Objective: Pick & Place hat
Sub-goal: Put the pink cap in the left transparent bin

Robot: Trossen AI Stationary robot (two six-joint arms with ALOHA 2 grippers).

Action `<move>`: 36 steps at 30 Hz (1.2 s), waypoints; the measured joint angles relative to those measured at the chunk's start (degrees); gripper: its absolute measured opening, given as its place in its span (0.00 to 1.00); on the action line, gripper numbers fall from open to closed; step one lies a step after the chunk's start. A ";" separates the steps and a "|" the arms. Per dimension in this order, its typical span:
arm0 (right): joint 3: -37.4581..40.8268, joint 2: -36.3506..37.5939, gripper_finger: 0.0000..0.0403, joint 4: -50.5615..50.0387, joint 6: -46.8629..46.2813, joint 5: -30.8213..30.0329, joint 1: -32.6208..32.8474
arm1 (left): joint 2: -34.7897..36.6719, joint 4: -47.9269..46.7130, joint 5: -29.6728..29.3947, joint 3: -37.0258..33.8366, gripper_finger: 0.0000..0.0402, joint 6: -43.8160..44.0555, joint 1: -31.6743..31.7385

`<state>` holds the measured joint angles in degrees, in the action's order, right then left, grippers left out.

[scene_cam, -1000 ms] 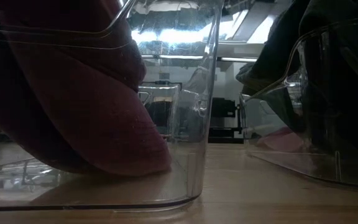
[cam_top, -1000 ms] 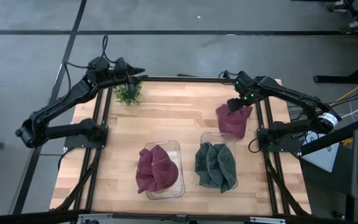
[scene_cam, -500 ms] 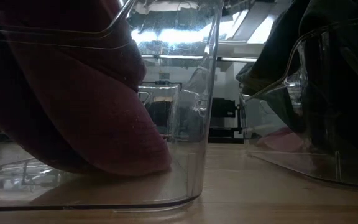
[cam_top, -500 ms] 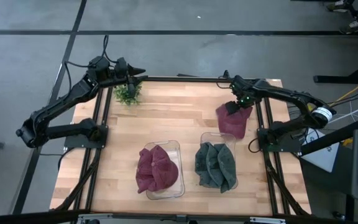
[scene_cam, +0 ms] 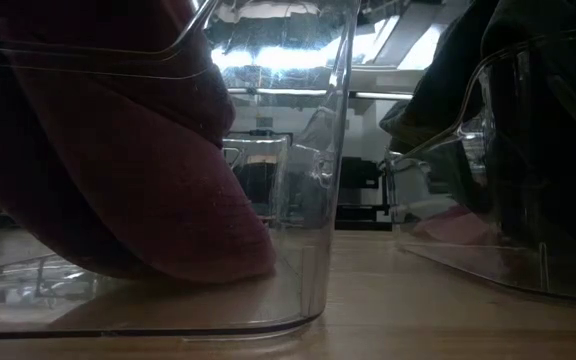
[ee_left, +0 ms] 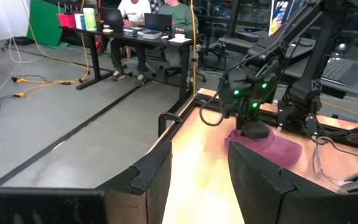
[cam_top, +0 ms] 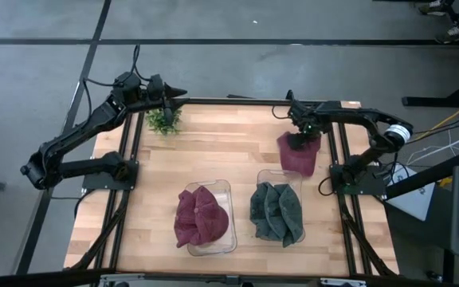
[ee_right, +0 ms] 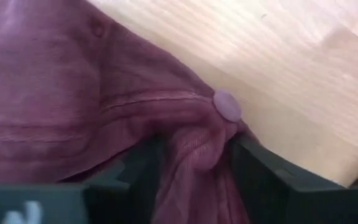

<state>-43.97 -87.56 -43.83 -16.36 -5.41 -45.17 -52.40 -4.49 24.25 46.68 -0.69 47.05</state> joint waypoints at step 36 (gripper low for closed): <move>-0.81 16.89 0.03 3.80 0.09 -1.05 5.40 | 0.00 -0.52 1.99 0.04 0.38 1.00 -0.04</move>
<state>-44.77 -70.68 -40.03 -16.27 -6.46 -39.77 -52.40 -5.02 26.25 46.72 0.32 47.00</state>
